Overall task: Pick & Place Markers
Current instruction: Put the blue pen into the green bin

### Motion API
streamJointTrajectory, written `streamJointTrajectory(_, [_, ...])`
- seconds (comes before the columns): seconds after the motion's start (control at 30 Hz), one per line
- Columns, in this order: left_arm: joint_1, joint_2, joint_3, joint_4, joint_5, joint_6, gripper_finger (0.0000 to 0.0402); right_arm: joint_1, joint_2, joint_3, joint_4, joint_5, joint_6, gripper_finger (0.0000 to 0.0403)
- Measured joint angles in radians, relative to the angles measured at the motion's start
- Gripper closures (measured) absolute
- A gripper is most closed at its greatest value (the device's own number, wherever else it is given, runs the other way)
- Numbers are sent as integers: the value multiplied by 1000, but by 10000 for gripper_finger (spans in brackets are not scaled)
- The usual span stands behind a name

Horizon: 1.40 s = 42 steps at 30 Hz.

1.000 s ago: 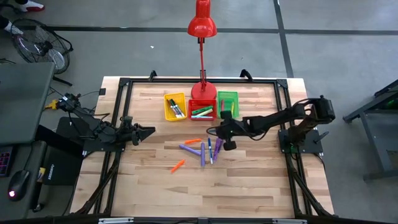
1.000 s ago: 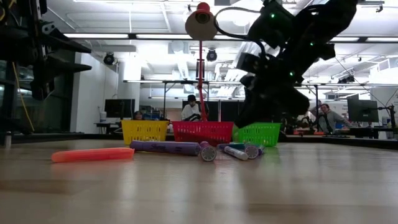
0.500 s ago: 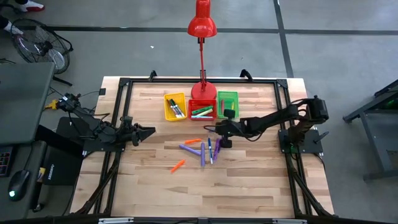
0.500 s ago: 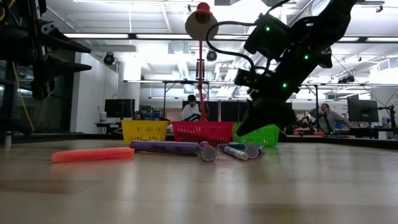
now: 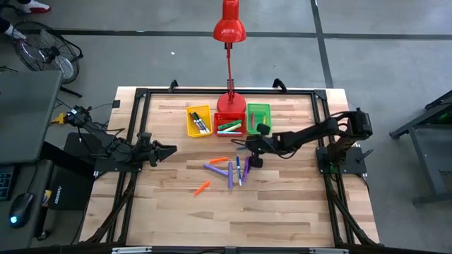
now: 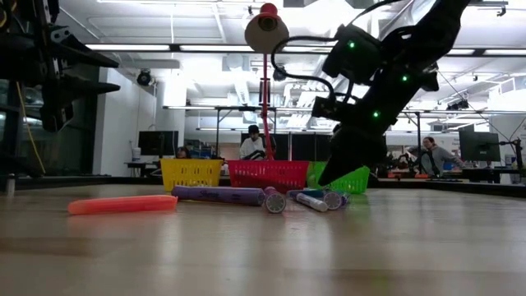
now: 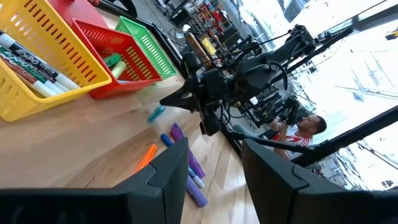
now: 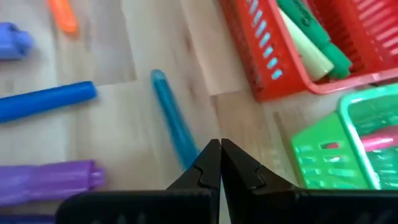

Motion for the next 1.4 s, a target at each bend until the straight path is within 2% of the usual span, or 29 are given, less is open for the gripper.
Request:
streamJointTrajectory(0.3, [0,0,0,3,27,2,254,2,68,2,25,-11,-38,402])
streamJointTrajectory(0.6, [0,0,0,3,35,11,254,47,49,3,-14,-49,-40,402])
streamJointTrajectory(0.9, [0,0,0,4,40,19,254,111,51,66,-86,-102,-23,402])
streamJointTrajectory(1.4, [0,0,0,6,61,19,254,140,49,106,-152,-55,14,403])
